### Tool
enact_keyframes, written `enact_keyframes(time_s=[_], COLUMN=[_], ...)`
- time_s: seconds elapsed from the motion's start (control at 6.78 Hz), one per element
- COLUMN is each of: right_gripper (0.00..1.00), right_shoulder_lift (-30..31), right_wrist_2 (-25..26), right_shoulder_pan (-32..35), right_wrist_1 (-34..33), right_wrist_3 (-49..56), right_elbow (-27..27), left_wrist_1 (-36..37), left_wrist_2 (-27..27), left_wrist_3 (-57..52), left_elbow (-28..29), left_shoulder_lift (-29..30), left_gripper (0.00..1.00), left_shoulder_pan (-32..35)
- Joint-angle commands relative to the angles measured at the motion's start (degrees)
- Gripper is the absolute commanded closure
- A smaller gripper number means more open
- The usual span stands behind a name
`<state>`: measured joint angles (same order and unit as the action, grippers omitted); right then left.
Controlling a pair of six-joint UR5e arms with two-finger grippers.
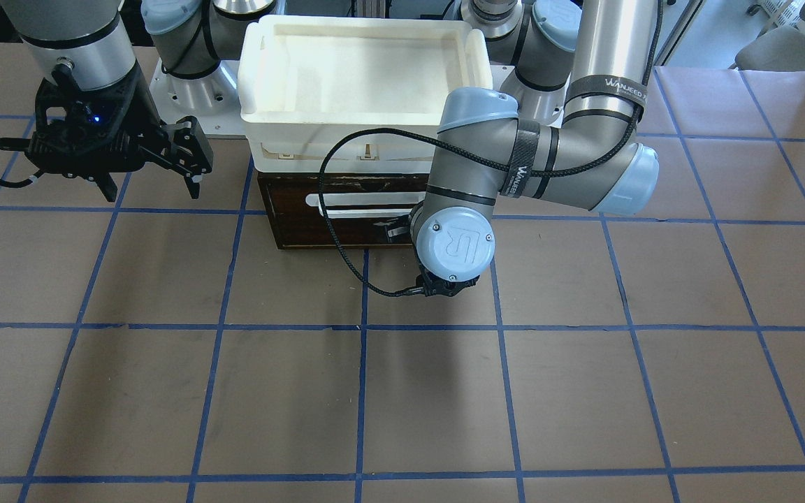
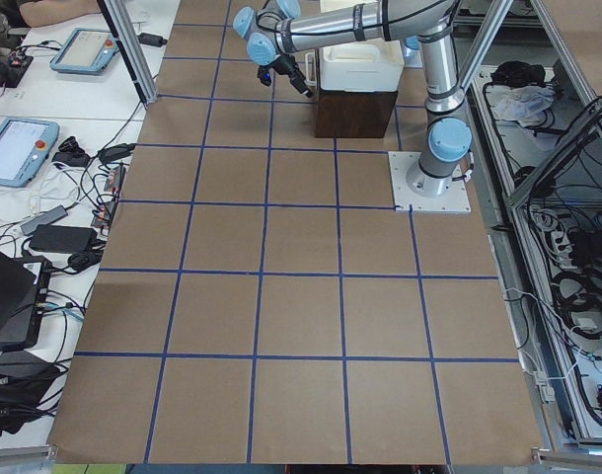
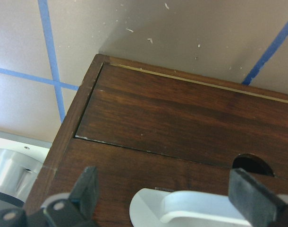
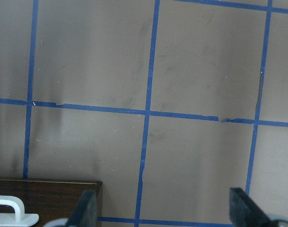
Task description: Put scissors in drawer and close it
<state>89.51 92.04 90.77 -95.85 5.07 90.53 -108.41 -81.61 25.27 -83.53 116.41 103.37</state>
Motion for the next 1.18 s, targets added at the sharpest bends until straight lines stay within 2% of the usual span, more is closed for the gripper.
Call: enact_keyframes(time_s=[0.0,0.29,0.59,0.74,0.88,1.03], right_gripper=[0.00,0.00,0.00,0.00,0.00,0.00], right_shoulder_lift=[0.0,0.0,0.0,0.0,0.1,0.1], right_wrist_2=[-0.4,-0.2,-0.1,0.1,0.3,0.3], right_shoulder_pan=[0.0,0.0,0.0,-0.1,-0.2,-0.2], right_wrist_1=[-0.1,-0.1,-0.1,-0.1,-0.1,-0.5], right_wrist_3=[0.0,0.0,0.0,0.0,0.1,0.1], right_elbow=[0.0,0.0,0.0,-0.1,-0.1,-0.1], left_wrist_1=[1.3,3.0,16.0,20.4,21.4,21.4], left_wrist_2=[-0.1,-0.1,-0.1,-0.8,-2.9,-9.0], left_wrist_3=[0.0,0.0,-1.7,-7.2,-14.2,-21.6], left_elbow=[1.7,6.8,7.9,7.9,7.9,7.9], left_shoulder_lift=[-0.7,-2.1,-5.4,-6.1,-7.2,-9.1], left_gripper=[0.00,0.00,0.00,0.00,0.00,0.00], left_shoulder_pan=[-1.0,-4.2,-9.9,-13.4,-16.4,-17.4])
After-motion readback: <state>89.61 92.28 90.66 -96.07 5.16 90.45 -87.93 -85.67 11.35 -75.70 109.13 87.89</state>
